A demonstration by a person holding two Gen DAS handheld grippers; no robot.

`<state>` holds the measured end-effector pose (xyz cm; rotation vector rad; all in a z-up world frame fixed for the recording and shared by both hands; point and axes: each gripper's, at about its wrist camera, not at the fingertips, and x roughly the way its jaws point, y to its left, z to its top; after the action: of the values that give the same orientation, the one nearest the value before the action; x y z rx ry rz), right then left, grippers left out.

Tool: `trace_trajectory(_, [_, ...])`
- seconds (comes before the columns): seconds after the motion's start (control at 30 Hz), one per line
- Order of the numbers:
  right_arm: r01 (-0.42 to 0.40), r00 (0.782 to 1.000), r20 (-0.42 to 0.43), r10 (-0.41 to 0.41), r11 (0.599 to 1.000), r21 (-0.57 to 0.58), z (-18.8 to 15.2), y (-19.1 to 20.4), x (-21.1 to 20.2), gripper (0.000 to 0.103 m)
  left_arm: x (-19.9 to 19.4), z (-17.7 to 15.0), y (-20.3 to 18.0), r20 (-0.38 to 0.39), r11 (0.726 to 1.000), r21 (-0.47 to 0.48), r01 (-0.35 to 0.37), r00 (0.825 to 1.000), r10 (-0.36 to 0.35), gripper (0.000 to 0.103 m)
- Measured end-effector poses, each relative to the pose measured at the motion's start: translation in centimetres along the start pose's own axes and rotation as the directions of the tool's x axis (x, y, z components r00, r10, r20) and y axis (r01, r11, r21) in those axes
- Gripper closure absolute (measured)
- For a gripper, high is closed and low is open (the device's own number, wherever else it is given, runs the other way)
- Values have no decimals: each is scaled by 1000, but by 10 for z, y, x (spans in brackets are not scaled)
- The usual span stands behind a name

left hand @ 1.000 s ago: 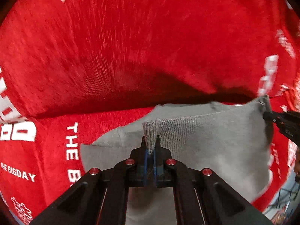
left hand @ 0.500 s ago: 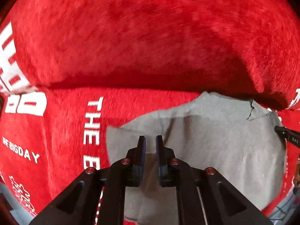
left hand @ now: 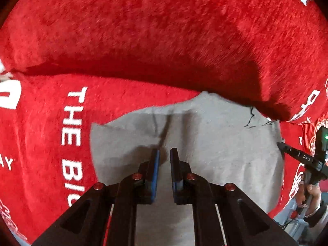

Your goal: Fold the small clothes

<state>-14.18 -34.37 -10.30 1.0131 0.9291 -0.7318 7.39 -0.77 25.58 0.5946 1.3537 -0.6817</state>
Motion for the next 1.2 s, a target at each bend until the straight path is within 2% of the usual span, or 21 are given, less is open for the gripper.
trace_trajectory(0.1, [-8,1000,0,8,1000,1,1,3,2,68,9,5,-11,-37,999,31,30,999,-29,91])
trace_trajectory(0.17, [-13,1000,-24,13,1000,9,3,4,11,51,18,8,-18,-67,998,50,22,998,-18,91])
trace_trajectory(0.23, [19,998,-52,-19,1000,-1,2,7,22,51,25,7,-24,-77,997,71,6,997,-1,91])
trace_trajectory(0.33, [53,998,-39,-54,998,-30,0,13,27,51,32,8,-30,-86,996,81,-27,996,34,91])
trace_trajectory(0.43, [62,997,-35,-64,997,-52,-2,14,26,50,29,7,-36,-55,997,74,-33,998,37,91])
trace_trajectory(0.5, [54,998,-38,-56,997,-52,-2,14,27,50,12,5,-35,-10,998,60,-1,1000,2,103])
trace_trajectory(0.6, [48,998,-39,-51,997,-56,-2,9,24,50,-19,3,-28,83,999,48,5,997,-9,103])
trace_trajectory(0.63, [50,998,-37,-52,997,-60,-2,7,23,50,-22,3,-25,90,999,42,-6,996,3,103])
trace_trajectory(0.7, [56,998,-35,-58,996,-67,0,13,31,50,-19,12,-9,62,1000,5,-31,998,31,103])
trace_trajectory(0.77, [65,997,-38,-68,995,-71,-1,17,33,50,-16,8,1,35,1000,-26,-2,999,3,102])
trace_trajectory(0.83, [69,997,-42,-72,995,-78,0,23,34,49,-20,5,-1,44,1000,-30,-5,999,7,102])
trace_trajectory(0.9, [66,997,-44,-70,994,-83,2,29,35,49,-22,2,-11,38,999,-12,-38,999,39,102])
trace_trajectory(0.93, [64,996,-53,-70,993,-96,4,31,37,50,-22,0,-17,38,998,6,-59,998,59,102])
trace_trajectory(1.03, [102,994,-17,-105,984,-145,8,41,27,96,-21,2,-25,37,991,64,-115,993,113,102])
trace_trajectory(1.13, [144,989,55,-136,971,-189,12,50,11,96,-22,3,-28,34,991,65,-114,993,112,102])
trace_trajectory(1.2, [178,984,40,-174,965,-193,15,48,18,96,-21,3,-29,30,992,57,-111,994,109,102])
